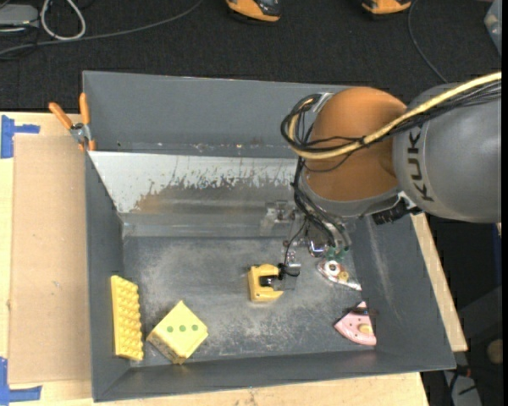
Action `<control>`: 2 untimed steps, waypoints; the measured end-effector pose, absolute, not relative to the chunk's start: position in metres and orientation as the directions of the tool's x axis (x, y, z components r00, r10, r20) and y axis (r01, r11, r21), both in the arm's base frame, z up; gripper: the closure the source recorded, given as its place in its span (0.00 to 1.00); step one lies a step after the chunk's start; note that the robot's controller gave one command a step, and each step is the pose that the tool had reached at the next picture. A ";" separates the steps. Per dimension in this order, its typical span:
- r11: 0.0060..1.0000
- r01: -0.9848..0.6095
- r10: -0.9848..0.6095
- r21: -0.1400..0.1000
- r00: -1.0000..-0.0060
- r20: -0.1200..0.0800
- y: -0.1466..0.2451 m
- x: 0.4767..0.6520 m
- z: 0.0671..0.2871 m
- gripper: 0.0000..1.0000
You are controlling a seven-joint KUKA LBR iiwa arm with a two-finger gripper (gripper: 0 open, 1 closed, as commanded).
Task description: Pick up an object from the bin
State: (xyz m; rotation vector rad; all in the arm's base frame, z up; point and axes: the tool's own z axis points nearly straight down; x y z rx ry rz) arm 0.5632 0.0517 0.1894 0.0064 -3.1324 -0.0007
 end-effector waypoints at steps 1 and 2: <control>1.000 -0.002 -0.002 0.001 -1.000 0.001 0.051 0.565 0.194 0.00; 0.997 -0.077 -0.077 0.001 -0.997 -0.002 0.034 0.574 0.137 0.00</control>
Offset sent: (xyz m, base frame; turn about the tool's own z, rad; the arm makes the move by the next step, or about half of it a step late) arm 0.0188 -0.0384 -0.1194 -0.1539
